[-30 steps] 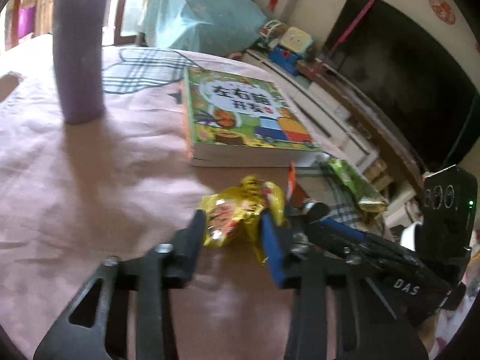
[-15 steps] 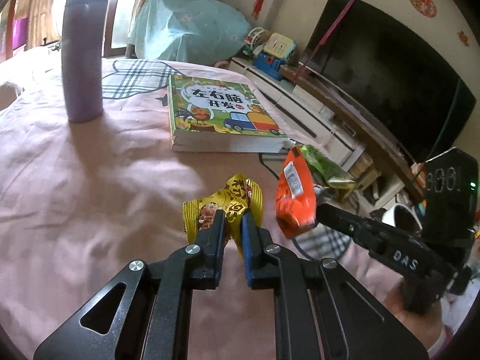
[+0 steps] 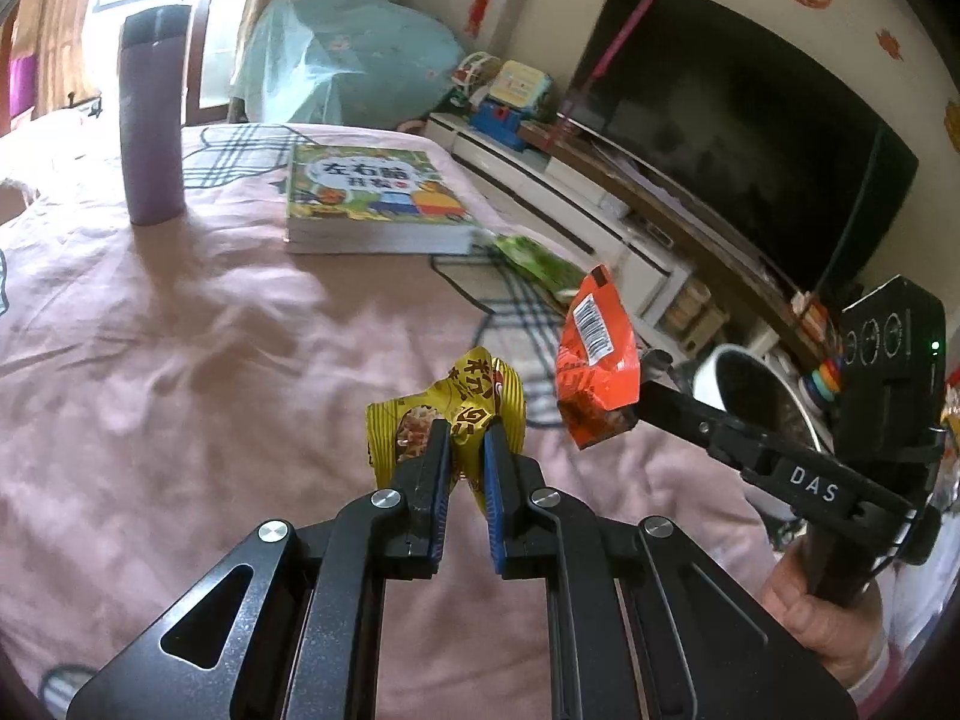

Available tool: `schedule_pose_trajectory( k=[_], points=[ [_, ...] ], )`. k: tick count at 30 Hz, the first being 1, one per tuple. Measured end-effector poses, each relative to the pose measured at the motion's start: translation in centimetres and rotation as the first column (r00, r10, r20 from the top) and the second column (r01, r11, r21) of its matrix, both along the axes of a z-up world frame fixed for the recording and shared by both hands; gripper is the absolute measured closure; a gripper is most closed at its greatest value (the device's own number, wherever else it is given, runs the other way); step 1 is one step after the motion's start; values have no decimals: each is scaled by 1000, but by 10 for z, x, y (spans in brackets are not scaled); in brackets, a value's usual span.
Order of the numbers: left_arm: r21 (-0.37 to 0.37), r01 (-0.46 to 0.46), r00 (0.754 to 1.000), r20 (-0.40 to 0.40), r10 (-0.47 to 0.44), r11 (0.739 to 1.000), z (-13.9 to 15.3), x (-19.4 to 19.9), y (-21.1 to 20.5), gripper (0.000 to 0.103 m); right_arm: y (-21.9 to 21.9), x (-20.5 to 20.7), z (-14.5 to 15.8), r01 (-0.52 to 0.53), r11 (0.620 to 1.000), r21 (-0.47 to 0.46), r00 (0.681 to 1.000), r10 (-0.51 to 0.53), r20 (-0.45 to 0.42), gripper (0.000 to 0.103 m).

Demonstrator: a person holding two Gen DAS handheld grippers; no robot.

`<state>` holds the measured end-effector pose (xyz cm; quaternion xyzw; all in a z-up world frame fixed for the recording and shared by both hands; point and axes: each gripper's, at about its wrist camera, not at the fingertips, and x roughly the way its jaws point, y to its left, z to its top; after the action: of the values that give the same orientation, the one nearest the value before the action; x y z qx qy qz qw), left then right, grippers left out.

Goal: Collect trash
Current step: 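Carry the yellow and orange bags over the bin and release both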

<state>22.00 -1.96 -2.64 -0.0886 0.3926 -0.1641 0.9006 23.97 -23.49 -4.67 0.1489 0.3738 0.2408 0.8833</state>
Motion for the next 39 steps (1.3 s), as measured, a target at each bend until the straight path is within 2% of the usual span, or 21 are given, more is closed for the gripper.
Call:
schedule_pose_trajectory(
  k=[7,19,39],
  points=[
    [62,34,999,24,-36,997,5,-23,-31,93,-34,-34,2,59,998,13,998,-59,12,103],
    [78,114,992,39,-117,990,14,-49,-74,93,-74,-76,11,140,989,36,989,-142,50,103],
    [111,225,972,47,-231,968,21,-70,-137,93,-136,-113,18,272,959,80,958,-277,72,103]
  ],
)
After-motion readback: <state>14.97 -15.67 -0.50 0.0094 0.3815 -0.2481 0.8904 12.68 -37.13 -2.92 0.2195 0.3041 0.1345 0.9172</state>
